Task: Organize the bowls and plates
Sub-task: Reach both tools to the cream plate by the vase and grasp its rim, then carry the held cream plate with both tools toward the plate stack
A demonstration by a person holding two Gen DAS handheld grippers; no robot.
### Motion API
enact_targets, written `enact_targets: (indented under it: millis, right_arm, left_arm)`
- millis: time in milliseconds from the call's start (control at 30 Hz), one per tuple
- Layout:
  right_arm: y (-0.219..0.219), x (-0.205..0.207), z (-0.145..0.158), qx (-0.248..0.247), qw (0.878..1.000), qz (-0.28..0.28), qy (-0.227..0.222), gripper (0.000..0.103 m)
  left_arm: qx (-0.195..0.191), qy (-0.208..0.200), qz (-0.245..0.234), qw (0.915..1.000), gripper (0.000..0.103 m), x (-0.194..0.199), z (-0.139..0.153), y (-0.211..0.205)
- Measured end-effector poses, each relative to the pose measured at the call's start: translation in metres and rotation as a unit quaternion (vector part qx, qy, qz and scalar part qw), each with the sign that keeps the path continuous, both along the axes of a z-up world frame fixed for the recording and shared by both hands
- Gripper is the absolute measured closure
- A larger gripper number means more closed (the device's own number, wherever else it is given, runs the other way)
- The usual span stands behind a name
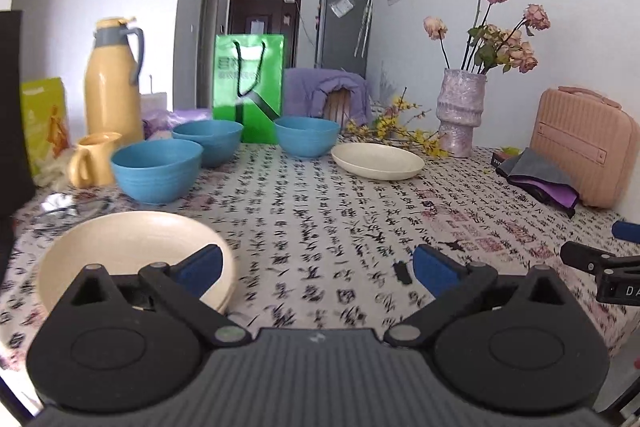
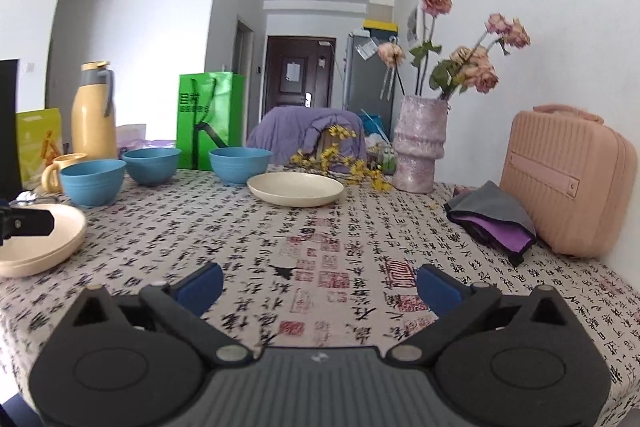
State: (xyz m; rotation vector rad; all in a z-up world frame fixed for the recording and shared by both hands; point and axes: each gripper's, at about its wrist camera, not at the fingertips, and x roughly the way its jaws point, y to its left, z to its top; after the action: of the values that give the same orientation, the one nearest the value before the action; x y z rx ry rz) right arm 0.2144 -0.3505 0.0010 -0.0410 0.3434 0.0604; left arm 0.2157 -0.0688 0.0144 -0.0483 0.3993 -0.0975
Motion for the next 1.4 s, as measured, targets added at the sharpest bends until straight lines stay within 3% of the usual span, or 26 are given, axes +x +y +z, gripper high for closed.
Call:
enact_targets:
  millis: [200,367,533,800,833,867,900,933,967,1067,1133,1233,1300,1367,1400]
  right_arm:
    - [-0.033,0.074,0.008,0.072,0.997,-0.019,0.038,0.000]
    - [-0.050,0.147,0.017,0.088,0.995,-0.021,0.047,0.000]
    - [-0.057,0.235,0.024,0.108,0.992,-0.009,0.066,0.000]
    - [-0.044,0.393,-0.001,0.102,0.985,-0.008,0.141,0.004]
    - [-0.043,0.408,-0.007,0.106,0.983,-0.009,0.150,0.010]
    - [-0.041,0.420,-0.014,0.112,0.982,-0.009,0.154,0.018]
    - [-0.040,0.430,-0.022,0.113,0.981,-0.008,0.159,0.022]
    - [-0.038,0.438,-0.030,0.112,0.980,-0.010,0.166,0.033]
    - [-0.037,0.445,-0.036,0.111,0.979,-0.011,0.173,0.047]
    - [-0.032,0.460,-0.053,0.114,0.976,0.004,0.184,0.076]
    - [-0.032,0.461,-0.060,0.131,0.976,0.006,0.172,0.079]
    - [-0.024,0.455,-0.063,0.115,0.981,0.018,0.154,0.088]
    - [-0.021,0.451,-0.062,0.105,0.983,0.015,0.149,0.088]
    - [-0.023,0.453,-0.062,0.111,0.983,0.017,0.148,0.088]
    - [-0.026,0.454,-0.063,0.118,0.981,0.016,0.151,0.088]
  left_arm:
    - [0.000,0.021,-0.001,0.9998,0.000,0.071,0.012,-0.014]
    - [0.007,0.015,-0.026,0.9995,0.000,0.137,0.029,-0.024]
    - [-0.041,0.060,-0.039,0.9966,0.000,0.226,0.037,-0.028]
    - [-0.047,0.107,-0.020,0.9930,0.000,0.366,0.006,-0.044]
    - [-0.038,0.104,-0.023,0.9935,0.006,0.380,-0.001,-0.047]
    - [-0.027,0.102,-0.028,0.9940,0.020,0.391,-0.007,-0.049]
    - [-0.019,0.108,-0.029,0.9936,0.028,0.402,-0.014,-0.051]
    - [-0.015,0.117,-0.034,0.9925,0.038,0.411,-0.020,-0.052]
    - [-0.016,0.126,-0.034,0.9914,0.042,0.419,-0.026,-0.052]
    - [-0.036,0.142,-0.028,0.9888,0.049,0.433,-0.037,-0.048]
    - [-0.028,0.138,-0.024,0.9897,0.056,0.436,-0.043,-0.048]
    - [-0.024,0.149,-0.041,0.9876,0.066,0.440,-0.056,-0.047]
    - [-0.032,0.140,-0.048,0.9885,0.070,0.439,-0.060,-0.046]
    - [-0.049,0.141,-0.063,0.9868,0.088,0.438,-0.058,-0.045]
    - [-0.049,0.141,-0.063,0.9868,0.088,0.437,-0.058,-0.046]
